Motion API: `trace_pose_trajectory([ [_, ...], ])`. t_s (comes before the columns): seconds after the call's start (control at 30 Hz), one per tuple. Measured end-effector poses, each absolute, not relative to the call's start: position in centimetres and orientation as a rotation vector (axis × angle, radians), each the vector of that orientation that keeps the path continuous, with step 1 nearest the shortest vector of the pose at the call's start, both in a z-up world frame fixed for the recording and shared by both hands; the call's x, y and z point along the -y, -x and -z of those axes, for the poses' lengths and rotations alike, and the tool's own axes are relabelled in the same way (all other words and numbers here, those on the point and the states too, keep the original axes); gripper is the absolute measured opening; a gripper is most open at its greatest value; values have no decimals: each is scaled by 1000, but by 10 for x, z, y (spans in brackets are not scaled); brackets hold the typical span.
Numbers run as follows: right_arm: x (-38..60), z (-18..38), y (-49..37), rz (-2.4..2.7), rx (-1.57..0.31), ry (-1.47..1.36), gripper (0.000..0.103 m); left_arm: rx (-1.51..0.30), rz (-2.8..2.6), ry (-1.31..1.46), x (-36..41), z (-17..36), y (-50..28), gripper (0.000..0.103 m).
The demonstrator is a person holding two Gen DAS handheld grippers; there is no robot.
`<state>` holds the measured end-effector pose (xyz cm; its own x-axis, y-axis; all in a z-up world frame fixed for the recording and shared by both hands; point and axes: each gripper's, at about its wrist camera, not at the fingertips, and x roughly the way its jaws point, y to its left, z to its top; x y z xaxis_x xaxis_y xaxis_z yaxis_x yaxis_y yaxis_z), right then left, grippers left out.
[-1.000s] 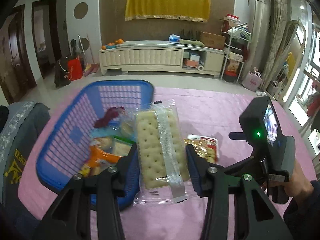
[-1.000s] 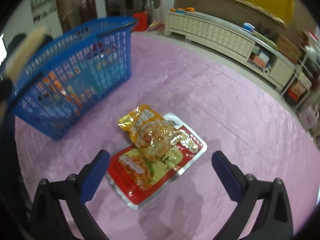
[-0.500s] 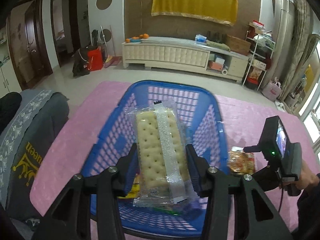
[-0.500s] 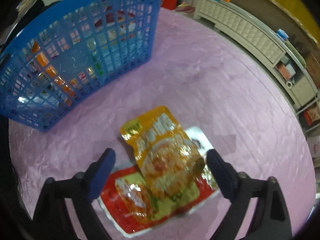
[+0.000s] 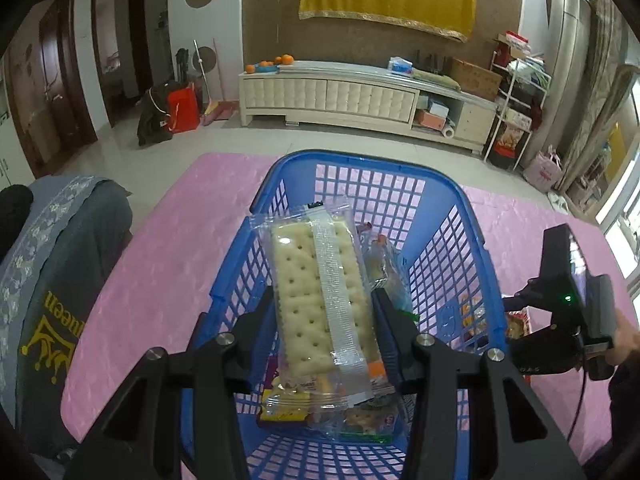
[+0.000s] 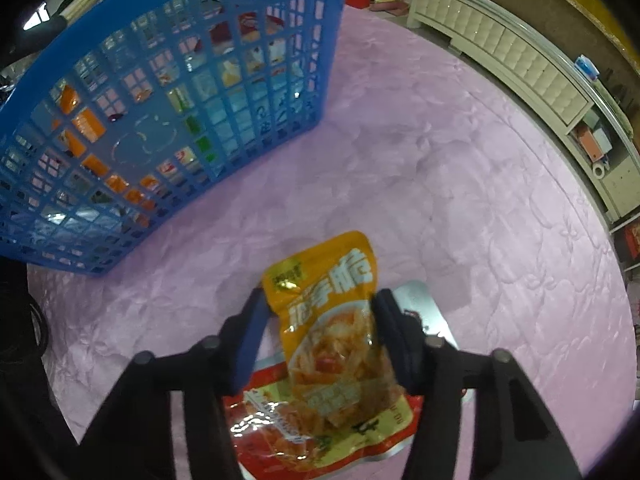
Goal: Organize snacks
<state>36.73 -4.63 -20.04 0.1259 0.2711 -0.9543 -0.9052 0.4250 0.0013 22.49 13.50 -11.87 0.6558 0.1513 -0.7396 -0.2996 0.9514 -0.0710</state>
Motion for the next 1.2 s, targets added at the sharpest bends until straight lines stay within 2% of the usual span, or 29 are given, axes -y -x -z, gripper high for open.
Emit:
trace_pose_trajectory([
  [0.17, 46, 193, -361, -968, -1123, 661, 33, -842, -222, 201, -139, 123, -226, 43],
  [0.3, 47, 187, -359, -949, -1131, 602, 29, -862, -213, 249, -142, 127, -226, 44],
  [0.37, 46, 182, -360, -936, -1126, 587, 21, -862, -228, 233, -140, 127, -224, 45],
  [0.43, 45, 174, -354, -930, -1119, 549, 20, -864, -244, 224, -140, 127, -221, 48],
  [0.5, 47, 168, -352, -924, -1112, 521, 18, -855, -246, 236, -142, 125, -216, 57],
  [0.57, 49, 162, -348, -918, -1109, 505, 17, -845, -238, 250, -145, 122, -211, 59],
  [0.7, 49, 152, -346, -893, -1098, 509, 17, -828, -226, 256, -143, 112, -198, 59],
  [1.2, 58, 57, -281, -827, -954, 516, 17, -734, -212, 266, -158, 73, -136, 62],
])
